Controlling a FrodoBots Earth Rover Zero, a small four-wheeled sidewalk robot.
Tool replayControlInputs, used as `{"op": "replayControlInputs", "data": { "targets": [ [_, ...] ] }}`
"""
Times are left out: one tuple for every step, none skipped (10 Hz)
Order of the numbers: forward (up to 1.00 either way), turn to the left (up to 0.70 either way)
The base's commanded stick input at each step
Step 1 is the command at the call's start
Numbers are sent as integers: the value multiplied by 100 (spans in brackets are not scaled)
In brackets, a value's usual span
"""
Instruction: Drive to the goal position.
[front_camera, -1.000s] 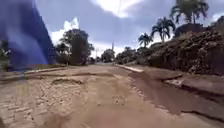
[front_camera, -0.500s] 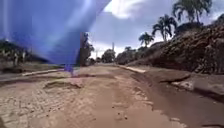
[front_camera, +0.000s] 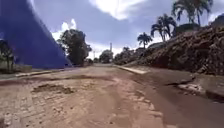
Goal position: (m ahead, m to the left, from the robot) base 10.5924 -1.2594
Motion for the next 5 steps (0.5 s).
{"op": "replayControlInputs", "data": {
  "targets": [
    [70, 0],
    [70, 0],
    [70, 0],
    [70, 0],
    [70, 0]
  ]
}}
